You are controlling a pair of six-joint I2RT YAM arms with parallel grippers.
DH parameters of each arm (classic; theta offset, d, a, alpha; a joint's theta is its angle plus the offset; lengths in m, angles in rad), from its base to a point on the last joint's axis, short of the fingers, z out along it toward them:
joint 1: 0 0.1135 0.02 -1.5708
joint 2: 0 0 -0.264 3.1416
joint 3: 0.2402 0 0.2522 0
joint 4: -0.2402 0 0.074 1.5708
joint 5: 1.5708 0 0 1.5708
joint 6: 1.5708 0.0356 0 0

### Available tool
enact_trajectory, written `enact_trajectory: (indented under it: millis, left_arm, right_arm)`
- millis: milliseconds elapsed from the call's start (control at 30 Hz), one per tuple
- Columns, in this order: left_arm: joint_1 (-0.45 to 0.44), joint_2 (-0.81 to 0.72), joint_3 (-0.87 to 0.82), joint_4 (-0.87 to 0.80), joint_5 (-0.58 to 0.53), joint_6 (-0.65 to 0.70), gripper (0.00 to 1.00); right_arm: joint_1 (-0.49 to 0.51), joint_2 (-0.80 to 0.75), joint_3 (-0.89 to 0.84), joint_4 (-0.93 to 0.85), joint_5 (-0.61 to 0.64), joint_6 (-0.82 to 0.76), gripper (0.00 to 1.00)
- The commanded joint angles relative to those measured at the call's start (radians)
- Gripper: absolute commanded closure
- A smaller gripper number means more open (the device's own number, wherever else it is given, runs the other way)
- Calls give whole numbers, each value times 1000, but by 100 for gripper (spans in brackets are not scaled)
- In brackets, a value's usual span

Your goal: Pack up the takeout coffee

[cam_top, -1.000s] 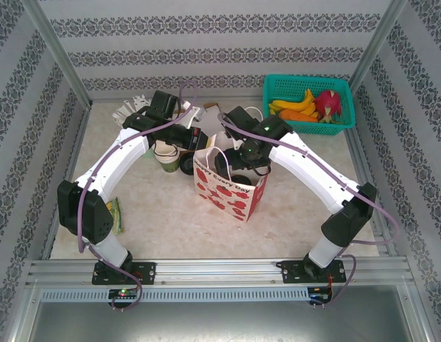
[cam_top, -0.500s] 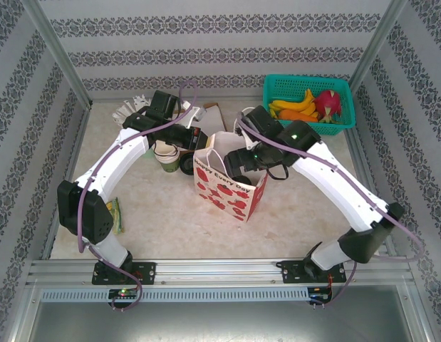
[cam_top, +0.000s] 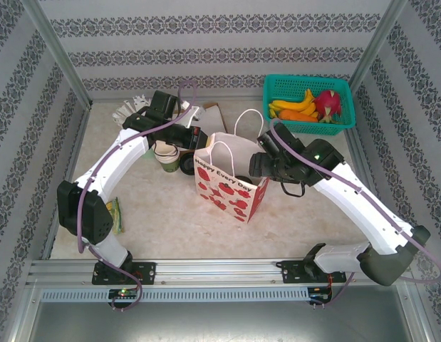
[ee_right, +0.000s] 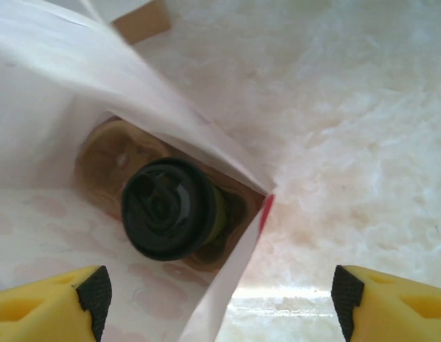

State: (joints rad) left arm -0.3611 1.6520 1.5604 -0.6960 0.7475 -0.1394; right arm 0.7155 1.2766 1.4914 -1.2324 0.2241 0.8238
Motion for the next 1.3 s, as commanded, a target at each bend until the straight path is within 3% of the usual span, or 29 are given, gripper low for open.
enact_trajectory:
  millis: [0,267,333,500,633,733,833,1000,1133,1267]
  left_arm:
    - [-15,-47,-21,15,-26,-15,99]
    - [2,-80,-20,13,25,-46,78]
    - [14,-103,-40,36,38,-60,73]
    - [72,-189,-118,118,61,-121,46]
    - [102,-251,-166,149,-36,-160,27]
    - [128,-295,-192,165,-148,-203,18]
    - [161,-343,-225,167,-311,-263,2]
    - [237,-379,-236,82,-550,-353,0]
    - [301,-353,-216,15,-598,-379,0]
    - [317,-321,-189,7,-590,-307,0]
  right_arm:
    - [-1,-10,-62,54,28,126,25]
    - [-15,45,-32,71,-23,-33,61]
    - [-24,69,-10,48,-30,-104,66]
    - [-68,122,31,40,-91,-286,74]
    - [-101,160,62,59,-160,-429,77]
    - [-124,202,93,72,-208,-536,78]
    - [-143,246,137,78,-228,-611,77]
    - [-160,323,225,59,-268,-659,73]
    - [-161,362,243,80,-298,-672,73]
    - [-162,378,260,85,-308,-660,71]
